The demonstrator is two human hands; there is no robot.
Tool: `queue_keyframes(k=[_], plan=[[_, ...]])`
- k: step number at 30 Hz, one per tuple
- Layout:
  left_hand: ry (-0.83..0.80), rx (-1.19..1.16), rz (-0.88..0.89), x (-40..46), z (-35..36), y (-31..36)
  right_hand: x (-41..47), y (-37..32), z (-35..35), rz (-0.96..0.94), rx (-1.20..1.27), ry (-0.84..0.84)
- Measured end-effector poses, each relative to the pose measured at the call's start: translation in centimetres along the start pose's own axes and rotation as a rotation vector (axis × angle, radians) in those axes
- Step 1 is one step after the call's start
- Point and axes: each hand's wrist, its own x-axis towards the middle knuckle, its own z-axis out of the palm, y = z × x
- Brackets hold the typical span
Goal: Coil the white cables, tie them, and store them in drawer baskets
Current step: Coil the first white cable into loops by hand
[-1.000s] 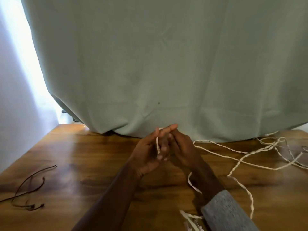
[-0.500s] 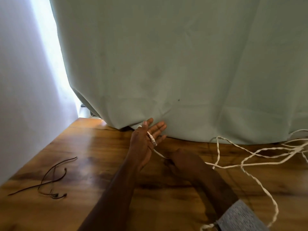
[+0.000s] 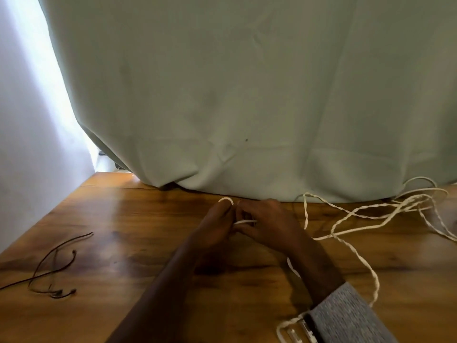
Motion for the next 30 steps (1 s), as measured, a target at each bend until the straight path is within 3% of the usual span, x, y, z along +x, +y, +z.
queue_keyframes(k=[5, 9, 15, 21, 25, 30], plan=[[-0.399, -0.292, -0.341, -0.4, -1.2, 1.1, -0.6, 1.8, -0.8, 0.057, 0.050, 0.016], [-0.633, -0.568, -0.389, -0.4, -2.3, 1.1, -0.4, 1.7, -0.6, 0.083, 0.205, -0.027], [-0.477, -0.705, -0.438, -0.7, -2.4, 0.6, -0.3, 1.5, 0.1, 0.161, 0.271, -0.026], [-0.565, -0.900, -0.377, -0.6, -2.2, -0.1, -0.4, 1.8, 0.3, 0.168, 0.459, 0.041], [-0.624, -1.117, -0.284, -0.4, -3.2, -0.9, -0.5, 1.8, 0.0, 0.183, 0.431, 0.062], [-0.576, -1.255, -0.220, -0.6, -3.9, -0.9, -0.9, 2.4, 0.1, 0.204, 0.278, -0.050]])
